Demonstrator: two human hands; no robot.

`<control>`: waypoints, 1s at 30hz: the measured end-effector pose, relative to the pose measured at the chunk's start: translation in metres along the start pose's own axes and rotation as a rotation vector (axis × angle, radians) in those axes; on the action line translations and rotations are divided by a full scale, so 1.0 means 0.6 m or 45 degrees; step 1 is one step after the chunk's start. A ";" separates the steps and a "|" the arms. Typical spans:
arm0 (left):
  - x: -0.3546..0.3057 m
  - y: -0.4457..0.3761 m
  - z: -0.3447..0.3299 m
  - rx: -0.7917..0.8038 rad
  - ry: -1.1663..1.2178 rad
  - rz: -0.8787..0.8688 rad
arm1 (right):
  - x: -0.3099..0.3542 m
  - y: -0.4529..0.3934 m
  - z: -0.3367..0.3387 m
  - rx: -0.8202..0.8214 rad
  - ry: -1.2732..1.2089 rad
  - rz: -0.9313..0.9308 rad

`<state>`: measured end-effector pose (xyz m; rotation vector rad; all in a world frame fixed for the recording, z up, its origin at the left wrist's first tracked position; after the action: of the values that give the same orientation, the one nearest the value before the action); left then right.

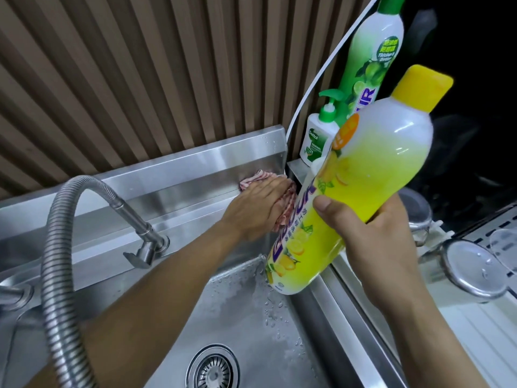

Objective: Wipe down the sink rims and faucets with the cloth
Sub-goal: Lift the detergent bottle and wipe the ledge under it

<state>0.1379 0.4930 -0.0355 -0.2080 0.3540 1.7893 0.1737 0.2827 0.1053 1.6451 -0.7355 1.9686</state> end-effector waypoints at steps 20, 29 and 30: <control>0.059 0.155 -0.025 -0.089 -0.084 0.322 | 0.000 0.009 -0.023 0.010 -0.084 -0.078; 0.008 0.012 0.000 -0.037 -0.293 0.009 | -0.029 0.038 -0.036 0.068 -0.117 -0.151; 0.013 0.007 -0.002 -0.074 -0.372 0.024 | -0.030 0.038 -0.036 0.068 -0.124 -0.156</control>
<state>0.1315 0.4990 -0.0383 0.0174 0.0960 1.8188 0.1460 0.2800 0.0819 1.7841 -0.6065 1.8487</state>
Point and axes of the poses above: each hand's wrist, its own y-axis away from the middle knuckle, its own z-axis out of the back of the hand, x = y × z, the point moved 3 cm from there along -y, towards the middle knuckle, and after that the axes turned 11 degrees about x, right-handed, at the moved point
